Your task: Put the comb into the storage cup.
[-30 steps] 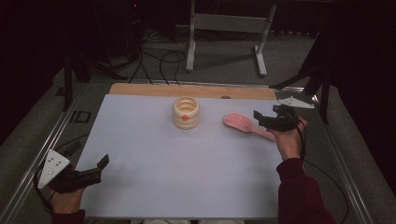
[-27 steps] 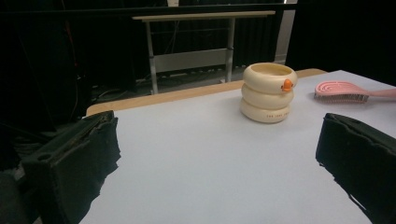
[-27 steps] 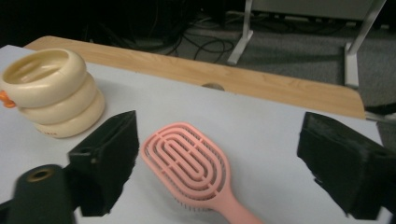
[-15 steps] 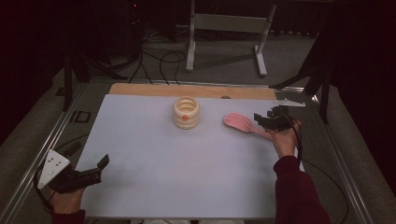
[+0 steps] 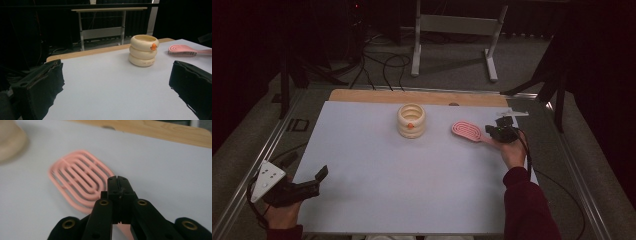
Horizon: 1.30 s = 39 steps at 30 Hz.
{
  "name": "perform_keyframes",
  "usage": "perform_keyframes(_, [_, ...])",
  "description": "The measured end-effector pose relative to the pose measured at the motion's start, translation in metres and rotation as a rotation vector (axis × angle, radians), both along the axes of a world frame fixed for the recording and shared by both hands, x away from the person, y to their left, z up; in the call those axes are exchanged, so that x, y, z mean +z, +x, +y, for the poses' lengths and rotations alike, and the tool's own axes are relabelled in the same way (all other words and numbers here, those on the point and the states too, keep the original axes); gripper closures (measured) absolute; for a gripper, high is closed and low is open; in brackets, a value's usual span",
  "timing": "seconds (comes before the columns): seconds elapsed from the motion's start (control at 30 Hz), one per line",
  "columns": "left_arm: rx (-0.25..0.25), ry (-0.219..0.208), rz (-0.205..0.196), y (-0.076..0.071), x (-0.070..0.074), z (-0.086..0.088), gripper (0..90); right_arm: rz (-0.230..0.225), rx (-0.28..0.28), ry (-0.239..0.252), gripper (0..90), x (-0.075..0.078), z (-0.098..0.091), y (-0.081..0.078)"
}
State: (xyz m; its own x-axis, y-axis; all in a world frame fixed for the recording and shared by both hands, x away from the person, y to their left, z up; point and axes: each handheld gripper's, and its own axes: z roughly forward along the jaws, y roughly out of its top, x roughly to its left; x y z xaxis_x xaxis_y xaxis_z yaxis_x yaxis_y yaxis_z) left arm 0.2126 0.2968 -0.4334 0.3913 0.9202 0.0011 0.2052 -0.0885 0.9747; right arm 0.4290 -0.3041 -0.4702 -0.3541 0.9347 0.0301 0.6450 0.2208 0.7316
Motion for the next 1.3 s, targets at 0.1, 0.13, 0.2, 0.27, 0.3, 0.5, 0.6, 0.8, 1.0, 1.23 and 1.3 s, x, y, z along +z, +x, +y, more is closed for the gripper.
perform_keyframes(0.1, [0.000, 0.001, 0.001, 0.000, 0.000, 0.000, 0.0, 0.019, -0.007, -0.069, 90.0, -0.009, 0.006, 0.004])
perform_keyframes(0.13, [0.000, 0.000, 0.000, 0.000, 0.000, 0.000, 0.0, 0.027, -0.012, -0.074, 90.0, -0.011, 0.006, 0.005])
perform_keyframes(0.2, [0.000, 0.002, 0.000, 0.000, 0.000, 0.000, 0.0, 0.043, -0.024, -0.103, 90.0, -0.015, 0.007, 0.008])
perform_keyframes(0.27, [0.001, -0.001, 0.000, 0.000, 0.000, 0.000, 0.0, 0.052, -0.028, -0.111, 90.0, -0.017, 0.008, 0.009])
perform_keyframes(0.3, [0.002, -0.001, 0.001, 0.000, 0.000, 0.001, 0.0, 0.064, -0.034, -0.125, 90.0, -0.020, 0.007, 0.011])
perform_keyframes(0.5, [0.003, -0.001, 0.003, 0.000, -0.001, 0.001, 0.0, 0.092, -0.033, -0.148, 90.0, -0.026, 0.005, 0.013])
perform_keyframes(0.6, [0.001, -0.001, 0.004, 0.000, -0.001, 0.001, 0.0, 0.096, -0.032, -0.148, 90.0, -0.026, 0.004, 0.013])
perform_keyframes(0.8, [0.003, -0.003, 0.002, 0.000, -0.001, 0.001, 0.0, 0.109, -0.022, -0.152, 90.0, -0.026, 0.004, 0.011])
perform_keyframes(1.0, [0.004, 0.000, 0.002, 0.000, 0.000, 0.001, 0.0, 0.113, -0.004, -0.156, 90.0, -0.027, 0.005, 0.007])
perform_keyframes(1.23, [0.005, 0.001, 0.002, -0.001, 0.000, 0.001, 0.0, 0.109, 0.016, -0.170, 90.0, -0.028, 0.006, 0.001])
perform_keyframes(1.3, [0.005, 0.001, 0.003, -0.001, 0.000, 0.000, 0.0, 0.101, 0.023, -0.173, 90.0, -0.028, 0.006, 0.001])
